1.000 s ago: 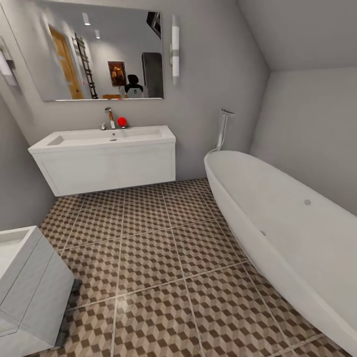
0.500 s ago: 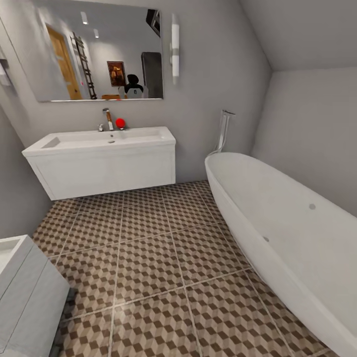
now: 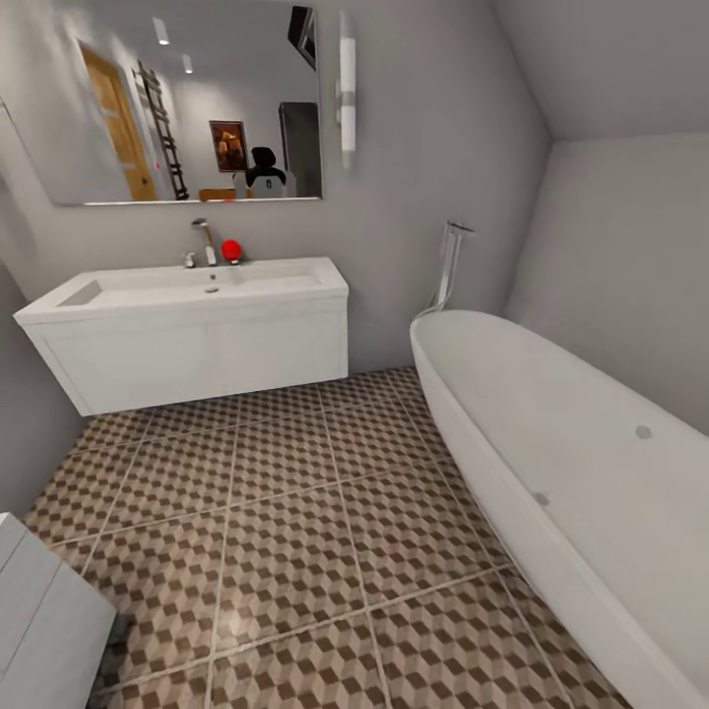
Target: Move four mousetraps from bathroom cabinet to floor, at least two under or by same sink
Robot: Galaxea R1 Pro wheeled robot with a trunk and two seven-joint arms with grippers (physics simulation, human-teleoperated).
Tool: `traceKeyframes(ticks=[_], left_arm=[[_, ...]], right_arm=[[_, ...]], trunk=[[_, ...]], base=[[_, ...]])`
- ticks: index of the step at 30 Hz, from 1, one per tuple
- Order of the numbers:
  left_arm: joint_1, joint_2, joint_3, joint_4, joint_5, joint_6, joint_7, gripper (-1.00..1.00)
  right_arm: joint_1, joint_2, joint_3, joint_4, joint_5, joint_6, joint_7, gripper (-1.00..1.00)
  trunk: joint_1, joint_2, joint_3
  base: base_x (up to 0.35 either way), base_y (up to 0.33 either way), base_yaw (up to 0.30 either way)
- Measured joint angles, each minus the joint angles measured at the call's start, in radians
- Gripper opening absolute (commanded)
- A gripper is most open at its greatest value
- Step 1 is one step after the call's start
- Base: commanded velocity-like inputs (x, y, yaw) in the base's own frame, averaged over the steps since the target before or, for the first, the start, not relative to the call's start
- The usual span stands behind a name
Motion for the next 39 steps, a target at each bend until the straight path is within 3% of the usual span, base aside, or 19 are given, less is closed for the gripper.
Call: traceKeyframes(ticks=[10, 39], left_arm=[[0.000, 0.001, 0.000, 0.001, 0.001, 0.000, 0.001, -1.00], [0.001, 0.002, 0.000, 0.001, 0.001, -0.001, 0.001, -1.00]], right_arm=[[0.000, -0.001, 0.000, 0.001, 0.000, -0.001, 0.001, -1.00], [0.000, -0.001, 0.002, 0.001, 0.002, 0.000, -0.002, -1.00]], trunk=[[0.000, 0.000, -0.003], [0.000, 0.000, -0.042]], base=[[0.261, 0.000, 0.039], [0.054, 0.000, 0.173]])
